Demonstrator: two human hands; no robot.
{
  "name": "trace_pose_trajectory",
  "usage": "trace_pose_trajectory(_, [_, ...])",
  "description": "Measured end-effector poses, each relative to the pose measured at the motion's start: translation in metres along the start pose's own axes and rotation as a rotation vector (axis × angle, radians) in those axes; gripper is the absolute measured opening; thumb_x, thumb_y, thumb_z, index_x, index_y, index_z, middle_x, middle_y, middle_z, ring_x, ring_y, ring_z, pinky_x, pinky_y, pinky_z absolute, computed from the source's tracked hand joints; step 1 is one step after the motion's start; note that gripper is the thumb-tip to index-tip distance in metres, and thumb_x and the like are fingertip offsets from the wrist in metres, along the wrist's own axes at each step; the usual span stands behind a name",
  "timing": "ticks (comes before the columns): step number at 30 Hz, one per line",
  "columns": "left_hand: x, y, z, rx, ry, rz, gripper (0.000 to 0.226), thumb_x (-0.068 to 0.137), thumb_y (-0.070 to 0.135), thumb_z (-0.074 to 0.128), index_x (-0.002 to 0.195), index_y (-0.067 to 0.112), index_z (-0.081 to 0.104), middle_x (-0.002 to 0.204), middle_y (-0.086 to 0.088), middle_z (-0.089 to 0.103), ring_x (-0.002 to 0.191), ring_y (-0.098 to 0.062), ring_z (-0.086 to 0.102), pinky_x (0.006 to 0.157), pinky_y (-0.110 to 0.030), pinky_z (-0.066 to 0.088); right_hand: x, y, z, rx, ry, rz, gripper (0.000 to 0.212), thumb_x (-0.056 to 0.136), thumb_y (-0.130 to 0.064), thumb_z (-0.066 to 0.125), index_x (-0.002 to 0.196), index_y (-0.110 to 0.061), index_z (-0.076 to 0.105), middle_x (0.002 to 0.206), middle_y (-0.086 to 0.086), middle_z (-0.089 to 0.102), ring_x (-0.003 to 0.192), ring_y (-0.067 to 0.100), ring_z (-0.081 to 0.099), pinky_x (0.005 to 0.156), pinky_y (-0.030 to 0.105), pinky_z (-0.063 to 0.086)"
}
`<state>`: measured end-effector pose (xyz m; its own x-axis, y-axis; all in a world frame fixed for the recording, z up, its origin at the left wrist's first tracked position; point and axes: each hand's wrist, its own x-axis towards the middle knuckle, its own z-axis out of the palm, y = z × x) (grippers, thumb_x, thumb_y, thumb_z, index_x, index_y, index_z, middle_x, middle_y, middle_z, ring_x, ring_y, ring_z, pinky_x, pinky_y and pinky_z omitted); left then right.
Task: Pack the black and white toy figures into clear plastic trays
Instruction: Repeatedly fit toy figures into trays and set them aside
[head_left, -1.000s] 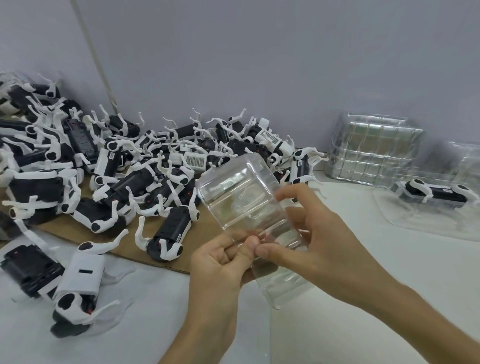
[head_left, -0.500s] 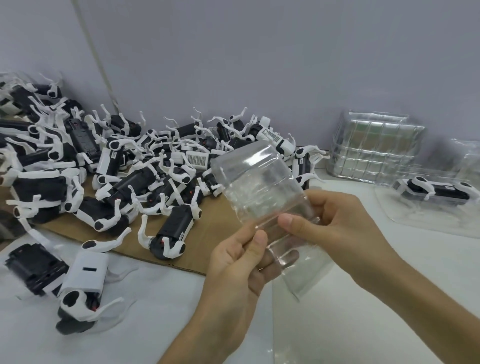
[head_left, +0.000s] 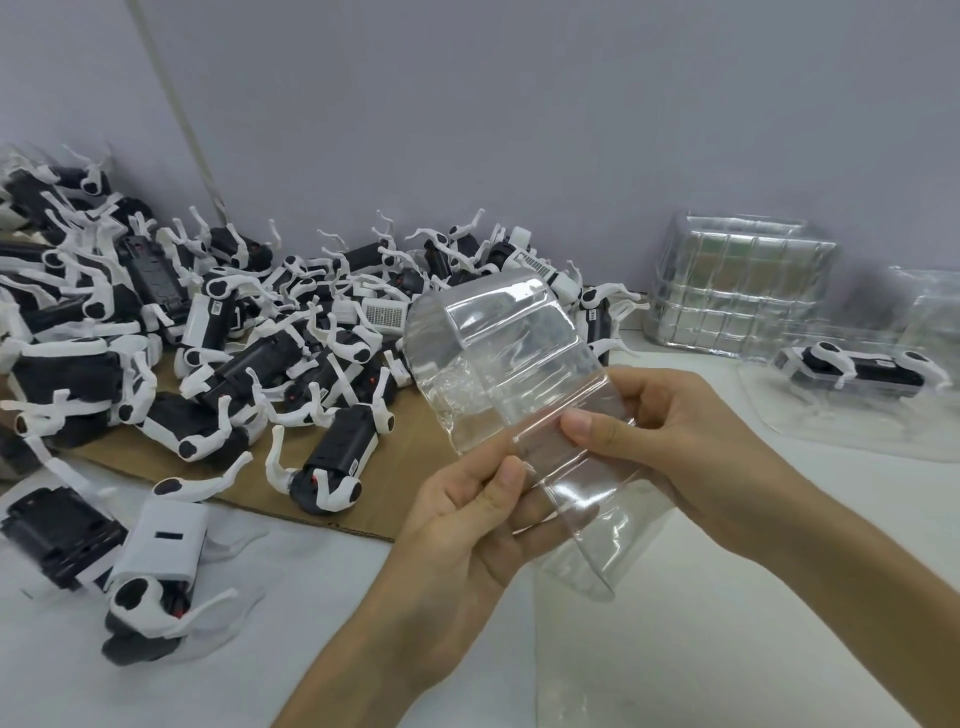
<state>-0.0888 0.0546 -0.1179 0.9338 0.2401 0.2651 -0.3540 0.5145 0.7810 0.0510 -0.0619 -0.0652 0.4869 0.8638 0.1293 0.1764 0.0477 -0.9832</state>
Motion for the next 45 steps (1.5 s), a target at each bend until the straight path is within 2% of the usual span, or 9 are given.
trace_pose_trajectory(3, [0.0,0.001,-0.001,-0.017,-0.03,-0.01,0.038,0.099,0.023,0.055,0.135,0.012,0.06,0.131,-0.013,0.064,0.122,-0.024,0.061,0.098,-0.036,0.051,0.0,-0.001,-0.002,0.003,-0.038,0.01,0.035,0.074,-0.039,0.078,0.1,-0.016,0.076,0.103,0.021,0.073,0.099,0.05,0.065,0.093,0.066,0.049])
trace_pose_trajectory(7, [-0.001,0.0,-0.002,0.007,-0.053,-0.016,0.038,0.099,0.025,0.054,0.135,0.014,0.06,0.131,-0.013,0.064,0.124,-0.027,0.06,0.098,-0.037,0.051,0.0,-0.002,-0.005,0.072,-0.141,0.013,0.026,0.08,-0.031,0.075,0.1,-0.016,0.076,0.104,0.015,0.075,0.095,0.034,0.073,0.086,0.044,0.059])
trace_pose_trajectory(14, [-0.002,-0.003,-0.001,0.019,-0.093,-0.019,0.036,0.101,0.023,0.051,0.136,0.016,0.06,0.116,0.001,0.071,0.117,-0.018,0.064,0.099,-0.037,0.05,0.0,-0.003,-0.008,0.153,-0.216,0.038,0.027,0.08,-0.029,0.073,0.102,-0.013,0.075,0.107,0.016,0.074,0.096,0.031,0.073,0.078,0.031,0.06])
trace_pose_trajectory(23, [-0.003,-0.005,0.0,0.057,-0.08,-0.008,0.039,0.101,0.023,0.051,0.138,0.01,0.056,0.126,-0.008,0.067,0.12,-0.022,0.063,0.1,-0.038,0.051,0.0,-0.001,-0.009,0.175,-0.238,0.062,0.036,0.08,-0.028,0.076,0.11,-0.008,0.07,0.11,0.017,0.072,0.098,0.031,0.072,0.079,0.03,0.058])
trace_pose_trajectory(29, [-0.002,-0.009,-0.002,0.17,0.164,0.048,0.045,0.089,0.028,0.061,0.12,-0.005,0.062,0.118,-0.033,0.049,0.12,-0.049,0.052,0.094,-0.046,0.054,-0.007,-0.005,0.008,-0.146,-0.071,-0.108,0.083,0.056,-0.026,0.093,0.124,-0.029,0.047,0.114,-0.006,0.068,0.094,0.02,0.073,0.068,0.029,0.059])
trace_pose_trajectory(32, [-0.002,-0.008,0.0,0.191,0.141,0.085,0.035,0.089,0.026,0.06,0.119,0.01,0.07,0.106,-0.02,0.056,0.107,-0.037,0.059,0.087,-0.036,0.056,-0.009,-0.008,0.012,-0.231,-0.014,-0.186,0.083,0.057,-0.023,0.095,0.123,-0.03,0.045,0.108,-0.01,0.069,0.091,0.014,0.073,0.069,0.023,0.058])
trace_pose_trajectory(36, [-0.004,-0.006,-0.001,0.295,0.135,0.132,0.021,0.096,0.022,0.061,0.106,0.006,0.069,0.072,0.006,0.062,0.072,-0.008,0.063,0.078,-0.025,0.056,-0.012,-0.009,0.015,-0.314,-0.023,-0.229,0.076,0.061,-0.019,0.095,0.12,-0.029,0.047,0.097,-0.021,0.069,0.085,0.005,0.072,0.069,0.013,0.053])
trace_pose_trajectory(39, [-0.005,-0.006,-0.002,0.347,0.09,0.162,0.031,0.098,0.018,0.054,0.127,0.016,0.065,0.102,-0.015,0.074,0.105,-0.033,0.07,0.089,-0.037,0.057,-0.013,-0.01,0.015,-0.298,-0.033,-0.244,0.067,0.066,-0.019,0.091,0.118,-0.026,0.05,0.095,-0.018,0.07,0.082,0.005,0.072,0.067,0.012,0.053])
trace_pose_trajectory(45, [-0.004,-0.006,-0.002,0.382,0.095,0.187,0.036,0.098,0.02,0.051,0.132,0.023,0.063,0.114,-0.013,0.072,0.11,-0.03,0.069,0.089,-0.04,0.057,-0.01,-0.002,0.015,-0.319,0.094,-0.271,0.082,0.062,-0.034,0.08,0.134,-0.04,0.041,0.102,-0.012,0.066,0.087,0.014,0.071,0.071,0.029,0.059])
